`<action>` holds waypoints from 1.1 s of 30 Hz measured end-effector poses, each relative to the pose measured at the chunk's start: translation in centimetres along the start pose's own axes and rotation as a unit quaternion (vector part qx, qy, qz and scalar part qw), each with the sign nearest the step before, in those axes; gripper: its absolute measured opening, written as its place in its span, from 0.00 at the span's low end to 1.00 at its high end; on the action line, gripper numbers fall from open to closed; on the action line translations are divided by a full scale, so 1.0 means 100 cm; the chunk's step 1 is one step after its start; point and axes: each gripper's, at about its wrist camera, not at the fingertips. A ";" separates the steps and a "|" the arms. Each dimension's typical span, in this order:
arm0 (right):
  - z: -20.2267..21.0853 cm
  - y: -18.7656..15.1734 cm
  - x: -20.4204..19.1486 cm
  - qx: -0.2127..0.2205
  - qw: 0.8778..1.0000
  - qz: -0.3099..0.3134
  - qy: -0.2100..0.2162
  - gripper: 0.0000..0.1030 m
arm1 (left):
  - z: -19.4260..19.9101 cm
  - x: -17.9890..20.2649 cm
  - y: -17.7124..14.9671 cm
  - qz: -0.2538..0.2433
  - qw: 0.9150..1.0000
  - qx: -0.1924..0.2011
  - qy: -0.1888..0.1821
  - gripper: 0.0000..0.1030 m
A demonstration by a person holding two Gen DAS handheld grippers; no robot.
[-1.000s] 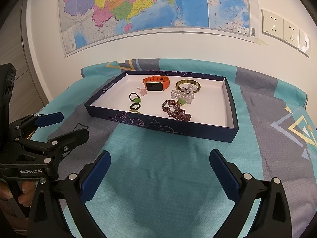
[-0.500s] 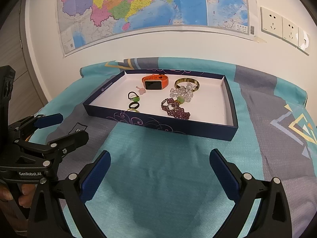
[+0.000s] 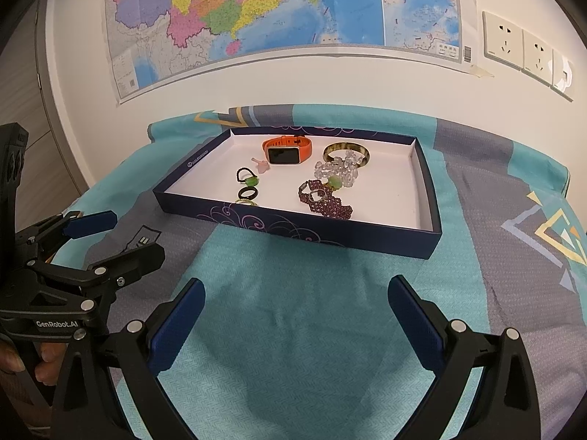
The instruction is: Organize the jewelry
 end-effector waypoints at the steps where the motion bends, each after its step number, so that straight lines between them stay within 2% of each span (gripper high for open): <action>1: 0.000 0.000 0.000 0.001 1.000 0.000 0.000 0.94 | 0.000 0.000 0.000 0.000 1.000 0.000 0.000 0.94; 33: -0.001 0.000 0.001 -0.002 1.000 -0.003 0.000 0.94 | -0.003 0.000 -0.002 -0.001 1.000 -0.003 0.000 0.94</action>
Point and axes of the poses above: each gripper's, at about its wrist camera, not at the fingertips, and z roughly against the way its jaws point, x to its right, y to its top, and after that the axes turned 4 degrees about -z, right-handed
